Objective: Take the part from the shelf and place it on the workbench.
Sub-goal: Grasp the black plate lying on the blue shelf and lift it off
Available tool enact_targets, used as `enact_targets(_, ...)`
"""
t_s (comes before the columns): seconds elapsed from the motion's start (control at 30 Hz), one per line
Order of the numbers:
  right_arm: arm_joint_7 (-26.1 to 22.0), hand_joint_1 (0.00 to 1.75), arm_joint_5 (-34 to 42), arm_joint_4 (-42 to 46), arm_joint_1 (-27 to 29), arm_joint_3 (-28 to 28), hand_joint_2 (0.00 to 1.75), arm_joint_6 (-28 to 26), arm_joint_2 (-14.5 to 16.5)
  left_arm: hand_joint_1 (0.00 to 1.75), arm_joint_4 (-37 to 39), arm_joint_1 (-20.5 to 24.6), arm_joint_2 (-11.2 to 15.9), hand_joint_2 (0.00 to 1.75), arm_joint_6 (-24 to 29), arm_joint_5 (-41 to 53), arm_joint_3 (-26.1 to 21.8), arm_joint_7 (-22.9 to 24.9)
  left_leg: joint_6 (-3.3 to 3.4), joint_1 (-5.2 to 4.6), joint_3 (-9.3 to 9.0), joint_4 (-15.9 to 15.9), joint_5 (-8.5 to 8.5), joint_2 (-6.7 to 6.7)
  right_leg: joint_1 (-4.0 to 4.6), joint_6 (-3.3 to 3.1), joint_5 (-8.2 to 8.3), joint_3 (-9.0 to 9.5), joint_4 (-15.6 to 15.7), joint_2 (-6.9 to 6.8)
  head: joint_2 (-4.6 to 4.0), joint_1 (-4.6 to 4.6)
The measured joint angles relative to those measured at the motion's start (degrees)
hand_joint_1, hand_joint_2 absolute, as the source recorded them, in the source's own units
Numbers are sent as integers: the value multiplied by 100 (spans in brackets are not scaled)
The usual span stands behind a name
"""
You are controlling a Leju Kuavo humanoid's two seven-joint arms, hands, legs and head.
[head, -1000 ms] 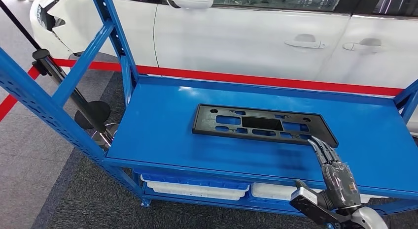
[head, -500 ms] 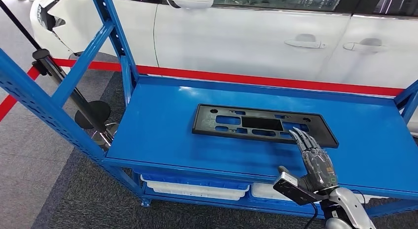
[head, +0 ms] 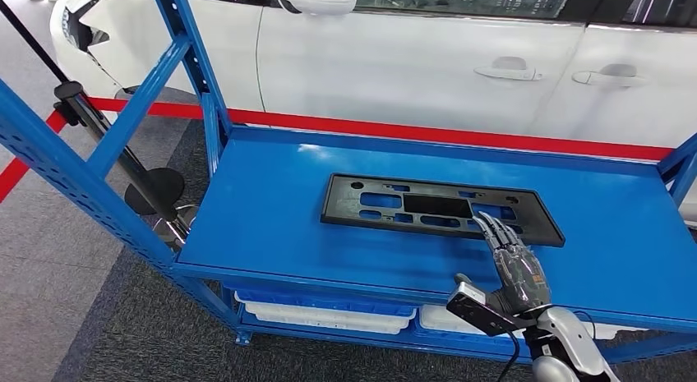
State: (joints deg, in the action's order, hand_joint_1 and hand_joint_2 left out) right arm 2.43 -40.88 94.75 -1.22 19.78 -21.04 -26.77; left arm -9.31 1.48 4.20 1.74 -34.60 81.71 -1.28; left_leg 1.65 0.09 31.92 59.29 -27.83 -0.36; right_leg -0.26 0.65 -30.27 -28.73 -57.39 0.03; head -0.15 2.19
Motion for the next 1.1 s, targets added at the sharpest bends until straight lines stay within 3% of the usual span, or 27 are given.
enact_targets(0.9, -102, 0, 308, -1226, -1137, 282, 0, 249, 51, 0, 0, 4, 93, 0, -174, -153, 5, -174, 3, 0, 4, 1, 4, -2, 0, 0, 0, -3, -2, -1, 0, 0)
enact_targets(1.03, -73, 0, 385, -1393, -1226, 282, 175, 298, 27, 0, 0, 4, 104, 0, -176, -167, 5, -201, 3, 0, 5, 1, 4, -2, 0, 0, 0, -4, -2, -1, 0, 0)
enact_targets(1.1, -56, 0, 428, -1531, -1304, 282, 175, 345, 20, 0, 0, 5, 109, 0, -177, -183, 5, -202, 3, 0, 5, 1, 4, -2, 0, 0, 0, -4, -2, -1, 0, 0)
